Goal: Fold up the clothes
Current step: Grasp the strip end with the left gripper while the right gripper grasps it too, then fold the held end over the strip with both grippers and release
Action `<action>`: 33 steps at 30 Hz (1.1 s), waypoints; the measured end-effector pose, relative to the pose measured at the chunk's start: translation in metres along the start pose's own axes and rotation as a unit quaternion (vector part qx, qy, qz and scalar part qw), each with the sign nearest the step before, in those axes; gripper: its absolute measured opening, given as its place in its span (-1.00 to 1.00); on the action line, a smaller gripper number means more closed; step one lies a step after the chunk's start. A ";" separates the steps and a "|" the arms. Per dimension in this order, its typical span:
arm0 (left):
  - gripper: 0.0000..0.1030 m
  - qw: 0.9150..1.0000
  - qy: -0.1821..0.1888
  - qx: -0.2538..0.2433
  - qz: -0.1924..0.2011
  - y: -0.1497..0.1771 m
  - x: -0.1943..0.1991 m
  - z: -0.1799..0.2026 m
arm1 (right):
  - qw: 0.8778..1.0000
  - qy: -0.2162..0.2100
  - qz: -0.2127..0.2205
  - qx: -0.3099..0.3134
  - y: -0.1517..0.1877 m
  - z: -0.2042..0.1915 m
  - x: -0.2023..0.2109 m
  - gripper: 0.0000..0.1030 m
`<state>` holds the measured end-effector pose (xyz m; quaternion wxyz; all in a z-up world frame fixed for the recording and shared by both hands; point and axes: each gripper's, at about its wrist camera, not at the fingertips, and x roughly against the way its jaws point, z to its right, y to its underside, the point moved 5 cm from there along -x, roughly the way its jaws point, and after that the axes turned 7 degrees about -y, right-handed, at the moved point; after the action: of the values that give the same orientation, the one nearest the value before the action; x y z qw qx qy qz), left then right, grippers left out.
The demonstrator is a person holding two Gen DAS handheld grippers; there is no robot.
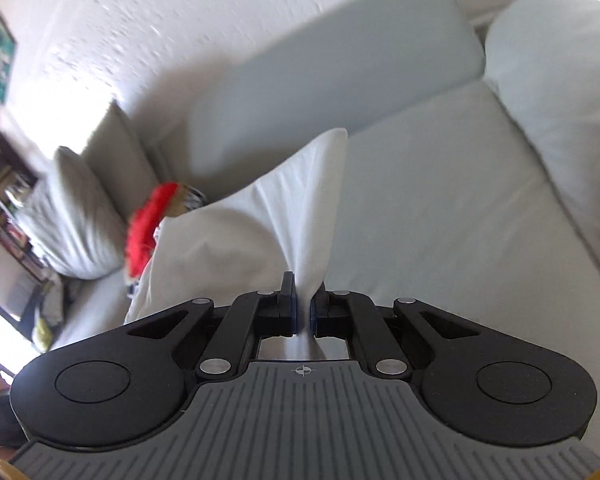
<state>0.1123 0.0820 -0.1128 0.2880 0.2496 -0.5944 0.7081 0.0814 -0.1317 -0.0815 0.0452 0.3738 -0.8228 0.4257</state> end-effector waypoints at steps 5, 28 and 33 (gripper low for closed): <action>-0.82 0.995 0.056 -0.010 0.086 0.018 0.089 0.040 | 0.997 -0.003 0.070 0.030 -0.011 -0.022 0.101 -0.89; -0.84 0.940 0.314 -0.121 -0.053 0.026 0.077 0.325 | 0.957 0.174 0.205 -0.108 -0.089 0.179 0.311 -0.90; -0.89 0.945 0.288 -0.128 -0.088 0.026 0.009 0.351 | 0.953 0.191 0.190 -0.140 -0.118 0.243 0.279 -0.90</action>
<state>0.0913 -0.2664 -0.0651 0.5379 0.0475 -0.5474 0.6394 0.0176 -0.5130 -0.0472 0.1718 0.1124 -0.9058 0.3706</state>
